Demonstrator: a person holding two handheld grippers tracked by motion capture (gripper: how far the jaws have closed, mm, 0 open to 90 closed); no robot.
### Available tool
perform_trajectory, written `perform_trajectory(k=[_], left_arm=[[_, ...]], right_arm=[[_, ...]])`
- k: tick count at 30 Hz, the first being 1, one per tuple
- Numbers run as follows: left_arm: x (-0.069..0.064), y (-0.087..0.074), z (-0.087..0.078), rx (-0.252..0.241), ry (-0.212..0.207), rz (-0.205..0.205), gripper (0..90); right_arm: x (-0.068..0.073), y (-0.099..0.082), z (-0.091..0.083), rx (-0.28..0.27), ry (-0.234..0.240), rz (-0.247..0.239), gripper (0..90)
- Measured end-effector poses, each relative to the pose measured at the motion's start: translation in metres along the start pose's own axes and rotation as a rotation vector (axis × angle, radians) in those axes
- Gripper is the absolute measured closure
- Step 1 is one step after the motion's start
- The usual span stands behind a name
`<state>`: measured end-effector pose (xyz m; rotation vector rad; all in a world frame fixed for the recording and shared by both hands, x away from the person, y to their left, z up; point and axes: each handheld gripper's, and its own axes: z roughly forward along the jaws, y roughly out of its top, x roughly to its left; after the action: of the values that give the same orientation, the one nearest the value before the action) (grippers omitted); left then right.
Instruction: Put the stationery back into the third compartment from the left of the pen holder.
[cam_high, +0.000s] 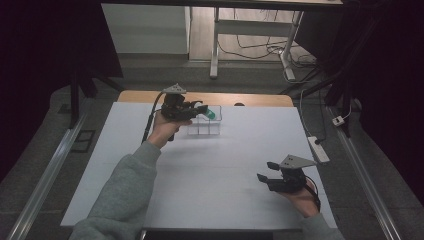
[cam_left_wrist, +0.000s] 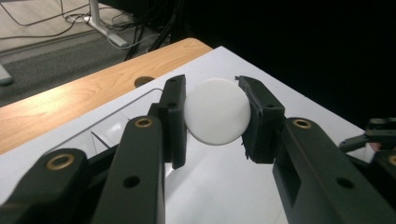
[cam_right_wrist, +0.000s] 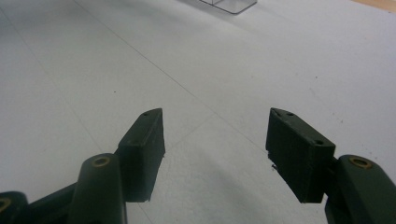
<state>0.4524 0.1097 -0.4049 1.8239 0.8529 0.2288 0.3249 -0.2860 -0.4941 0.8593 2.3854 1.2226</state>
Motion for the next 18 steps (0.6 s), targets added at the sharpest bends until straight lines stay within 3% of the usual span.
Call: perform_trajectory(k=[7, 15, 18], left_arm=[[0.013, 0.011, 0.019, 0.058, 0.029, -0.013, 64.2], [0.018, 0.013, 0.035, 0.109, 0.052, -0.005, 64.2], [0.019, 0.012, 0.04, 0.127, 0.06, -0.004, 64.1]], right_arm=[[0.001, -0.002, 0.004, 0.026, -0.002, -0.01, 36.7], [0.001, -0.002, 0.002, 0.014, 0.004, 0.003, 36.8], [0.001, -0.002, 0.001, 0.011, -0.015, -0.004, 37.6]])
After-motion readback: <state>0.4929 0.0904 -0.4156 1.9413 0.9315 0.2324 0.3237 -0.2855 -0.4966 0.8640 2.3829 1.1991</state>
